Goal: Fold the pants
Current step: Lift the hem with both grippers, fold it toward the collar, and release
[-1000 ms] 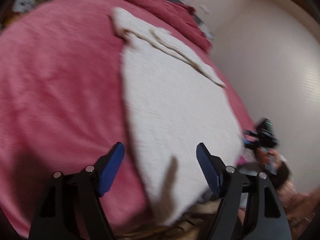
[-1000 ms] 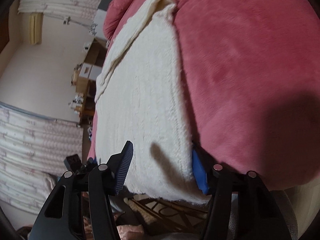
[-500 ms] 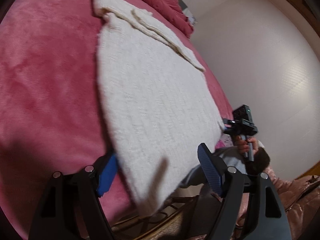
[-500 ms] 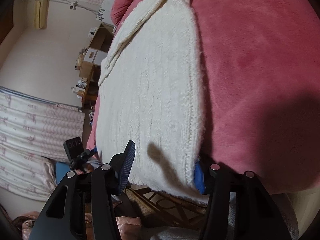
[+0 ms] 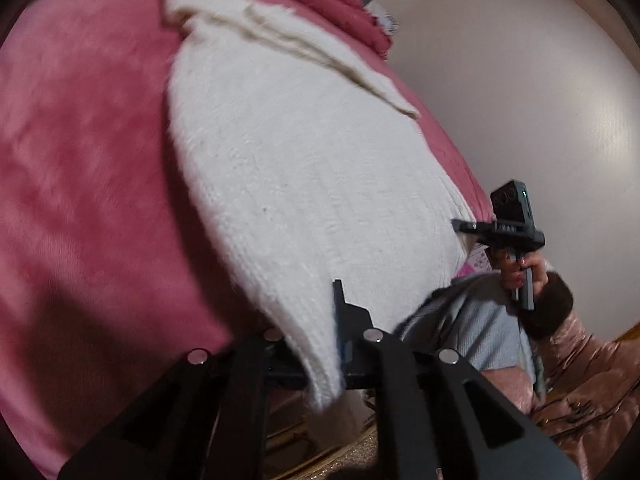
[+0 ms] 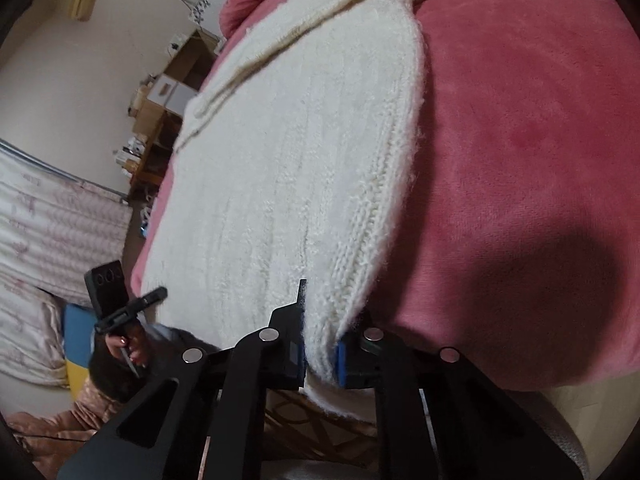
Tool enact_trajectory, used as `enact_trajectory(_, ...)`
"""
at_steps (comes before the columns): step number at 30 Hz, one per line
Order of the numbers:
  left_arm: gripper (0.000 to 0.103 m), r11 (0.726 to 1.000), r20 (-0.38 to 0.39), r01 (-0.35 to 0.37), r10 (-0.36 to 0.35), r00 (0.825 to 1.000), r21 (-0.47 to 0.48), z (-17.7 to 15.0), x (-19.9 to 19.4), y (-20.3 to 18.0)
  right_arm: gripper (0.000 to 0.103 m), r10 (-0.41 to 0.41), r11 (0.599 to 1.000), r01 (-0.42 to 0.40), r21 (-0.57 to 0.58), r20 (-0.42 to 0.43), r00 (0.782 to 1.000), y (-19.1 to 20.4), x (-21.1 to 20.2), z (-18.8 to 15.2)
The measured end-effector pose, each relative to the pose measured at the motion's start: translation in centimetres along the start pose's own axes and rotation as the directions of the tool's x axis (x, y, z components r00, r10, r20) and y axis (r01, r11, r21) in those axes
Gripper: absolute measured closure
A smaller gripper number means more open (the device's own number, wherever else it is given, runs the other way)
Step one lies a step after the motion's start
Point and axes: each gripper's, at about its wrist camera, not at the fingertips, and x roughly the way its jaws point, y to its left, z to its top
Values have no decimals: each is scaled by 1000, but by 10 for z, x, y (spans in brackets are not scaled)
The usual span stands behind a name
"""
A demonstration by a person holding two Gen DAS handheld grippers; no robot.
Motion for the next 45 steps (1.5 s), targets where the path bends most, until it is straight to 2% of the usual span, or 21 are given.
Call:
enact_trajectory(3,97,999,69,46,-48,996,30,2,-16,-17,95,86,996,-87,27,65,994,3,-15,-5)
enact_trajectory(8,97,995,145,60,-70,987,77,-2,-44,-40,96,182,981,-189,43,128,975,7,-34,-22)
enact_trajectory(12,97,992,144,76,-90,986,98,-14,-60,-50,97,264,961,-273,41,159,952,12,-52,-39)
enact_trajectory(18,97,988,115,104,-117,986,116,-33,-89,-68,97,325,943,-331,18,148,934,31,-70,-68)
enact_trajectory(20,97,983,96,134,-146,985,125,-40,-102,-78,97,369,928,-372,-8,149,917,40,-83,-87)
enact_trajectory(23,97,973,68,217,-223,973,82,-53,-114,-86,97,446,892,-452,9,153,882,43,-98,-117)
enact_trajectory(26,96,962,102,272,-274,956,33,-55,-119,-81,97,476,869,-491,55,177,862,35,-103,-126)
enact_trajectory(28,96,952,146,306,-302,942,-6,-43,-118,-73,97,480,864,-500,64,201,854,33,-101,-117)
enact_trajectory(31,96,937,218,349,-334,917,-34,-27,-125,-57,97,495,844,-529,83,258,830,30,-96,-94)
enact_trajectory(35,96,923,274,381,-355,894,-50,14,-115,-37,97,523,806,-583,98,344,780,29,-83,-44)
enact_trajectory(38,96,913,321,394,-344,882,-103,47,-101,-13,97,523,783,-606,139,380,763,22,-67,-2)
enact_trajectory(40,96,921,355,360,-290,889,-150,65,-90,6,97,509,770,-609,191,393,766,12,-54,14)
enact_trajectory(42,96,912,378,340,-239,895,-229,82,-74,33,97,474,762,-594,256,404,782,-1,-36,36)
enact_trajectory(44,96,896,386,320,-190,903,-308,94,-57,60,97,446,756,-575,313,397,803,-15,-16,54)
enact_trajectory(45,96,877,389,307,-153,908,-369,101,-47,77,97,425,756,-557,344,389,817,-21,-7,60)
